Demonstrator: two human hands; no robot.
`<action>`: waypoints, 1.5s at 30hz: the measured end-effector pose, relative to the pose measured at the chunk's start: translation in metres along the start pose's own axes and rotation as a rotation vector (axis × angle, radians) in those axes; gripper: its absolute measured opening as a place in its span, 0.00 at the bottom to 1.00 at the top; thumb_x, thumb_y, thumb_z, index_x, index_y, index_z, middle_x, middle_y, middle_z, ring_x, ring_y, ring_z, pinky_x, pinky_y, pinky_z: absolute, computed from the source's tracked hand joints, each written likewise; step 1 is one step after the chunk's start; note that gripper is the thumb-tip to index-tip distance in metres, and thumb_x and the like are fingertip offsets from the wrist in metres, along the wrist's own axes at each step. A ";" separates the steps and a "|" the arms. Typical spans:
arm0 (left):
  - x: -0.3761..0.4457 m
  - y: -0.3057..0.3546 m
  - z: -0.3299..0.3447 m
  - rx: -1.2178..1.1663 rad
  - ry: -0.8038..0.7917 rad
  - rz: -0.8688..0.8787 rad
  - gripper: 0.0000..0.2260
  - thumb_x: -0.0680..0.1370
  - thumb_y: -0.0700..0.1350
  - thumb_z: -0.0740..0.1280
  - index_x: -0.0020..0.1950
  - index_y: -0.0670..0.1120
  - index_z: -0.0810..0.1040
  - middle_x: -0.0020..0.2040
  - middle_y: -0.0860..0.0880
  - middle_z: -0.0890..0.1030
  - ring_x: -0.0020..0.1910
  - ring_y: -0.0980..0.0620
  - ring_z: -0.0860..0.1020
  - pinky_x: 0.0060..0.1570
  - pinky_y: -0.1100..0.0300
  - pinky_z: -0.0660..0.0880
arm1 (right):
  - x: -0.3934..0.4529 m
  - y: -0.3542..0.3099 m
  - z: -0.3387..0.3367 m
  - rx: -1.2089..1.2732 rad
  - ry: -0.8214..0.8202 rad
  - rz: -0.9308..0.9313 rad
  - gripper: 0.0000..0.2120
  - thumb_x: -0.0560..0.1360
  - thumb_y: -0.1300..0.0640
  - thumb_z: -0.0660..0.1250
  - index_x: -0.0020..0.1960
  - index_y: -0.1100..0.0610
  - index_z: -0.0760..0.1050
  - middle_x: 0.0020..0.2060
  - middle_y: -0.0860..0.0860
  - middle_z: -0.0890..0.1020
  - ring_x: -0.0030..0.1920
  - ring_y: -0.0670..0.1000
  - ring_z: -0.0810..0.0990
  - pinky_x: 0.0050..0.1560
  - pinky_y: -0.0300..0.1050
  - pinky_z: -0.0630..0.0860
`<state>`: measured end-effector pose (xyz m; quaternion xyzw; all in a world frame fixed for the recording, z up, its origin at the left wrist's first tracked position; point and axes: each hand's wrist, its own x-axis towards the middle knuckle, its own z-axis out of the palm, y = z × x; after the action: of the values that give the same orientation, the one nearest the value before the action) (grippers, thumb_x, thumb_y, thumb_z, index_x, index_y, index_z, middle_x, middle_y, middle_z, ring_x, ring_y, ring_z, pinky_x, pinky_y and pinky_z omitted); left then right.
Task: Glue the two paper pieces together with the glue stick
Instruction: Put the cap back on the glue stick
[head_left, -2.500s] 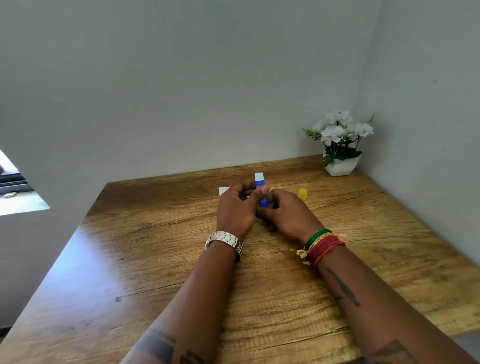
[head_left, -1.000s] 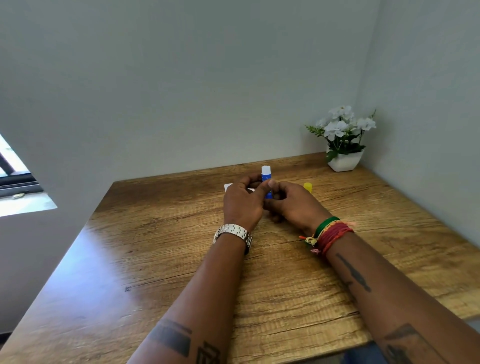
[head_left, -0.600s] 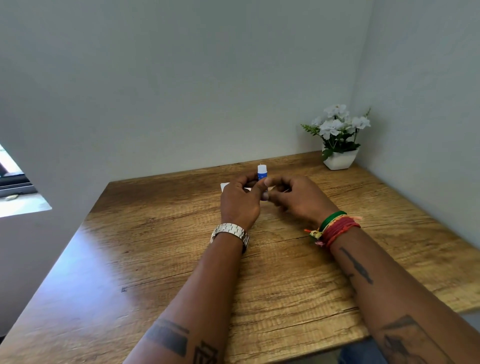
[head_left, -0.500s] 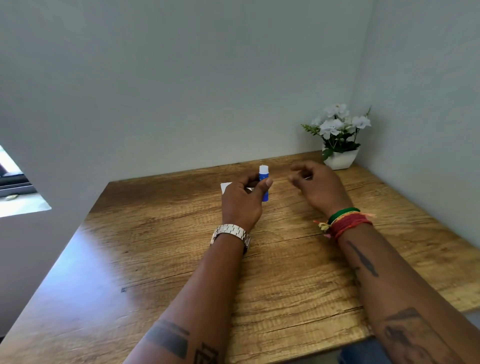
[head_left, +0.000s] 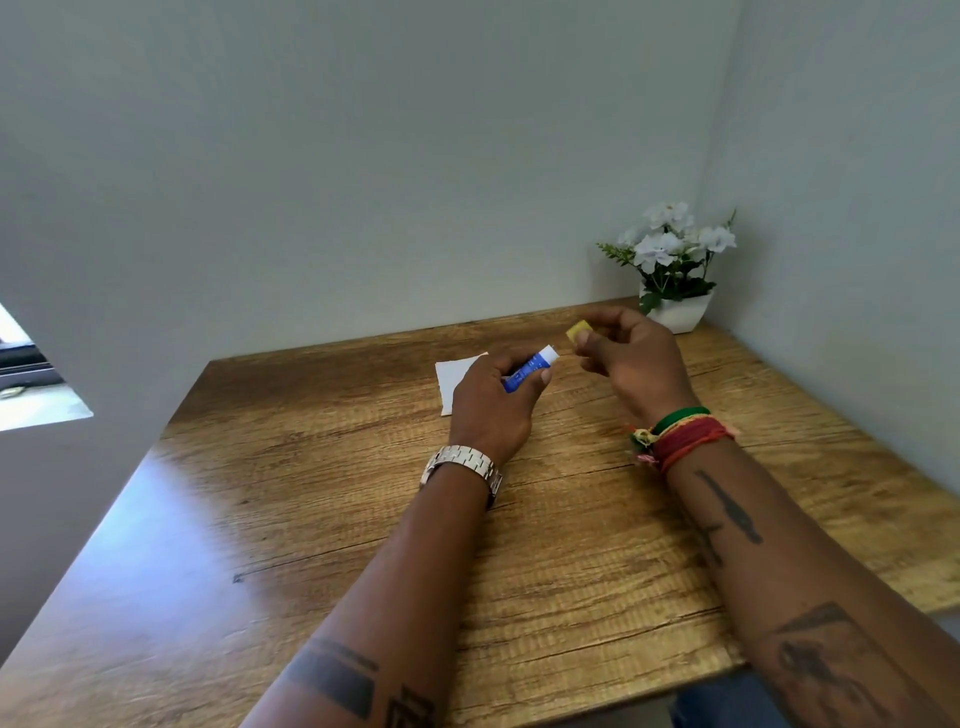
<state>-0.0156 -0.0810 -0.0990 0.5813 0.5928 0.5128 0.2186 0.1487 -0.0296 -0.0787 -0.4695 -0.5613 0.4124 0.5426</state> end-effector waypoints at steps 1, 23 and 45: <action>0.000 0.000 0.000 0.006 -0.005 -0.003 0.13 0.77 0.52 0.73 0.61 0.56 0.82 0.54 0.58 0.81 0.47 0.65 0.76 0.42 0.72 0.67 | -0.002 -0.003 0.002 0.150 -0.026 0.003 0.11 0.78 0.64 0.72 0.60 0.57 0.80 0.52 0.56 0.86 0.49 0.52 0.86 0.48 0.44 0.85; -0.001 0.002 0.000 -0.008 0.013 -0.022 0.12 0.77 0.54 0.73 0.59 0.53 0.84 0.49 0.55 0.84 0.44 0.59 0.79 0.39 0.68 0.69 | -0.009 -0.002 0.013 0.207 -0.199 0.014 0.08 0.80 0.65 0.68 0.58 0.60 0.82 0.53 0.63 0.86 0.52 0.57 0.86 0.52 0.47 0.85; -0.006 0.015 -0.007 -0.227 -0.019 -0.177 0.09 0.79 0.56 0.69 0.48 0.54 0.87 0.40 0.55 0.87 0.44 0.55 0.84 0.40 0.60 0.76 | -0.025 0.001 0.022 -0.524 -0.386 -0.252 0.47 0.67 0.49 0.79 0.78 0.43 0.56 0.66 0.46 0.75 0.58 0.45 0.77 0.43 0.34 0.70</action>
<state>-0.0132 -0.0918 -0.0852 0.5031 0.5779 0.5497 0.3328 0.1259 -0.0530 -0.0864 -0.4330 -0.7941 0.2651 0.3341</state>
